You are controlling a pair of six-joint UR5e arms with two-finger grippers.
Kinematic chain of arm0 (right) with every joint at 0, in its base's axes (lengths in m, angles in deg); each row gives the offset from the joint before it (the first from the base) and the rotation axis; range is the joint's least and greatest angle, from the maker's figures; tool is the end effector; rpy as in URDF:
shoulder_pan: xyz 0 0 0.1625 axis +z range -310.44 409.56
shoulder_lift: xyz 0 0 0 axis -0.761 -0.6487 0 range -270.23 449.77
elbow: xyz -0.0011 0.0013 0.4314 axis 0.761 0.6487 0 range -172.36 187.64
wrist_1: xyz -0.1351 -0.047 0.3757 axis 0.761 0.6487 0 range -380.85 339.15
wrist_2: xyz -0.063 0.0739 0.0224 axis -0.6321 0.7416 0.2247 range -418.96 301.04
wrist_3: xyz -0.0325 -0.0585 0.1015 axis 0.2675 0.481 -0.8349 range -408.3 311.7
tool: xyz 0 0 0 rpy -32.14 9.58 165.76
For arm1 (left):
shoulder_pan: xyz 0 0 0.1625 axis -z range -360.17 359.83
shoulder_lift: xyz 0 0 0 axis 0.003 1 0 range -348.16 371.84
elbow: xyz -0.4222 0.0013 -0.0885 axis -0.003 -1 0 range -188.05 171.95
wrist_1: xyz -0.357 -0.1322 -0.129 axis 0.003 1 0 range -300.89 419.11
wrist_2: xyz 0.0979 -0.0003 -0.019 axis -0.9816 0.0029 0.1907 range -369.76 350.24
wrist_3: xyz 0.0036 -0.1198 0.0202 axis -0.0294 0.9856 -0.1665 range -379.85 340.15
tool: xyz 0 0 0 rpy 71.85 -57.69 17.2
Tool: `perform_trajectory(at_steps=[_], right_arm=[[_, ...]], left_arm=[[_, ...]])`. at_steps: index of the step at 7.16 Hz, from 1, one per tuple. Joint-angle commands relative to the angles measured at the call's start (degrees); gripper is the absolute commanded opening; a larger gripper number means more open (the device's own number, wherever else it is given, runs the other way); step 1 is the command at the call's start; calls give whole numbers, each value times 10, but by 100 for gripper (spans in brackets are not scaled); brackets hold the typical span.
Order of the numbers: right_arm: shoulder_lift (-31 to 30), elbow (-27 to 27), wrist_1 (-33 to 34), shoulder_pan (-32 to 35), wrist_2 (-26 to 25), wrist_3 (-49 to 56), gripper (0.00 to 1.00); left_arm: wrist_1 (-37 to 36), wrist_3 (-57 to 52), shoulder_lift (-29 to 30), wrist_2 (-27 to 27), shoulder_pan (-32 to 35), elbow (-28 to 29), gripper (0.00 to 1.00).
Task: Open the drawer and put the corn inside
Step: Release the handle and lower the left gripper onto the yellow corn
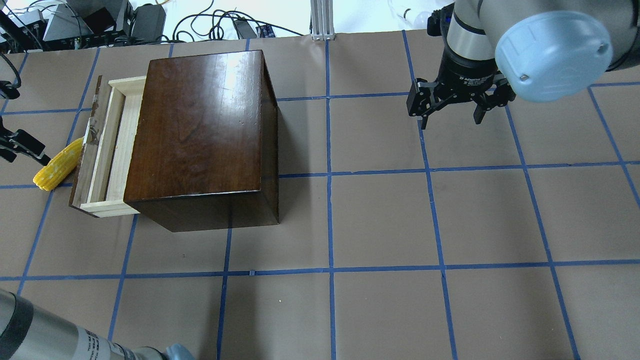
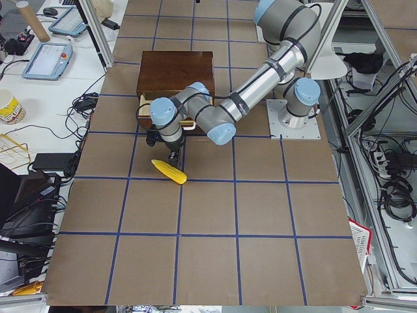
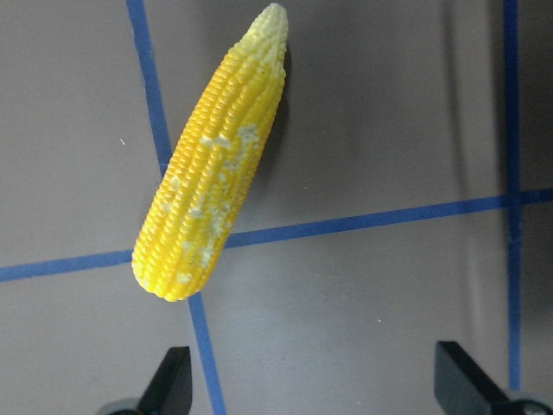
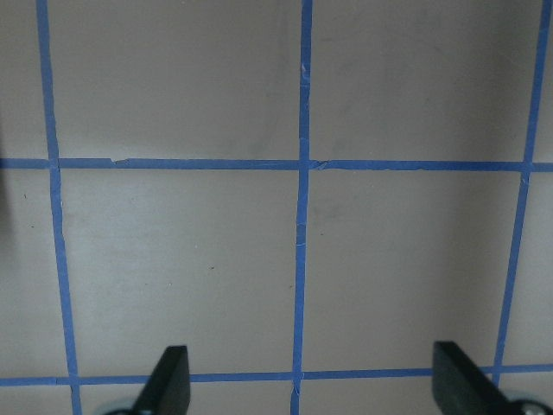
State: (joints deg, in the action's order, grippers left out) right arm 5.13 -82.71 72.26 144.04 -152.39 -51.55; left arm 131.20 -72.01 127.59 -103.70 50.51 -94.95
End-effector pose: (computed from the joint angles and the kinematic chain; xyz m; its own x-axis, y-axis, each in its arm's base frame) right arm 0.1657 -0.5003 0.4286 -0.9978 -0.0241 0.0622 -0.0215 0.9989 0.0418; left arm 0.3005 -0.5640 0.2759 -0.9744 0.2237 0.0233 0.2249 0.9688 0.1046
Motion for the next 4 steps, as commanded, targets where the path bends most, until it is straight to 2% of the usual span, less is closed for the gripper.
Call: perform_trajectory(at_steps=[1, 4], right_arm=[[0, 0, 0, 0, 0, 0, 100], [0, 0, 0, 0, 0, 0, 100]], left_arm=[[-88, -98, 38, -19, 0, -4, 100], [-93, -150, 77, 0, 0, -7, 100]])
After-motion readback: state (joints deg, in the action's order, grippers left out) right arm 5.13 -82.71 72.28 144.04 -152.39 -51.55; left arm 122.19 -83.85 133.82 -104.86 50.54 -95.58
